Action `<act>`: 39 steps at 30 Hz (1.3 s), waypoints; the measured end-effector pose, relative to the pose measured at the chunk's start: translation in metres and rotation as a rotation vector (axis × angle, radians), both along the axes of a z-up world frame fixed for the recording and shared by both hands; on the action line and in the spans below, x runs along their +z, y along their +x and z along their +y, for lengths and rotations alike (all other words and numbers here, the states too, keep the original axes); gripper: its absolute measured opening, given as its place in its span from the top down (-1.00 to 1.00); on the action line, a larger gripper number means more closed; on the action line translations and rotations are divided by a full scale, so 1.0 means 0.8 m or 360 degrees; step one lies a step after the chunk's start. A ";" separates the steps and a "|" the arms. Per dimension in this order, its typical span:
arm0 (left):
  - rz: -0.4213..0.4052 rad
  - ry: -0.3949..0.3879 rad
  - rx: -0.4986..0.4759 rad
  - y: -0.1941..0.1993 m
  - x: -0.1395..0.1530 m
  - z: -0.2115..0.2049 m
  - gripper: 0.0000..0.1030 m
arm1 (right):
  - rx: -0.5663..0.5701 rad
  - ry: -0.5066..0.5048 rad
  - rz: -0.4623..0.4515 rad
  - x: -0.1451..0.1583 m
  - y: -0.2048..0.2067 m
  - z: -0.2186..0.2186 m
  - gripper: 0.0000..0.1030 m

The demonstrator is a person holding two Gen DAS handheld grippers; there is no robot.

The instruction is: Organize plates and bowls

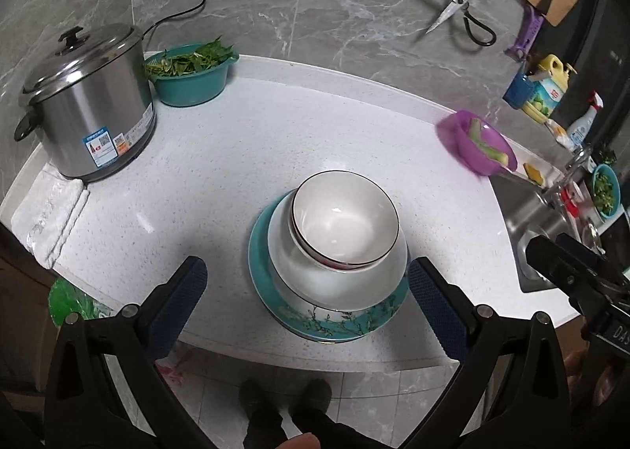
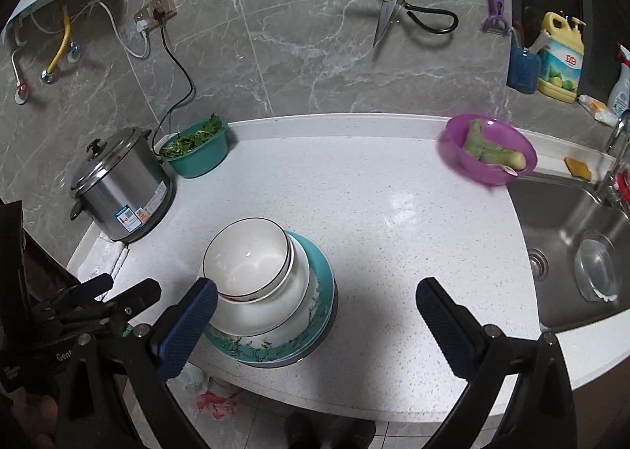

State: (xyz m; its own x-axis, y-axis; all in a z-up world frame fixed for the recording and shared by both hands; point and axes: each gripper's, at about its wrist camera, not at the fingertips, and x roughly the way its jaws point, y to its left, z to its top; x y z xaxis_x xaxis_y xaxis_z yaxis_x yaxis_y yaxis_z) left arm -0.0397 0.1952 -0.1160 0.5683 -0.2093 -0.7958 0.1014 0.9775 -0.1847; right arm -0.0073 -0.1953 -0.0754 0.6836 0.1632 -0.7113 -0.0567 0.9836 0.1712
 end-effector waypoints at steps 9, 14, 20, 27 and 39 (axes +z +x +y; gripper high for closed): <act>0.0018 0.0110 0.0008 -0.012 0.002 0.008 -1.00 | -0.0065 -0.0040 0.0027 0.005 -0.005 0.014 -1.00; 0.0112 0.0052 0.0002 -0.006 -0.005 0.015 -1.00 | -0.0072 -0.0054 0.0090 0.004 0.000 0.021 -1.00; 0.0181 0.0203 0.0033 0.011 0.001 0.002 -1.00 | -0.0088 -0.0102 0.0134 0.009 0.007 0.022 -1.00; 0.0167 0.0184 0.0006 0.030 0.021 -0.012 -1.00 | -0.0112 -0.0122 0.0153 0.019 0.023 0.017 -1.00; 0.0156 0.0259 -0.0009 0.042 0.033 -0.026 -1.00 | -0.0113 -0.0145 0.0197 0.017 0.033 0.014 -1.00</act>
State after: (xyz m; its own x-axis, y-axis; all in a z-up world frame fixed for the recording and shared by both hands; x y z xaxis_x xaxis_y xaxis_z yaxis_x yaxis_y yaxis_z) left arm -0.0058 0.1742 -0.0897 0.4858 -0.0764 -0.8707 0.0961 0.9948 -0.0337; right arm 0.0189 -0.1840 -0.0614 0.5972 0.0487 -0.8006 0.0296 0.9961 0.0827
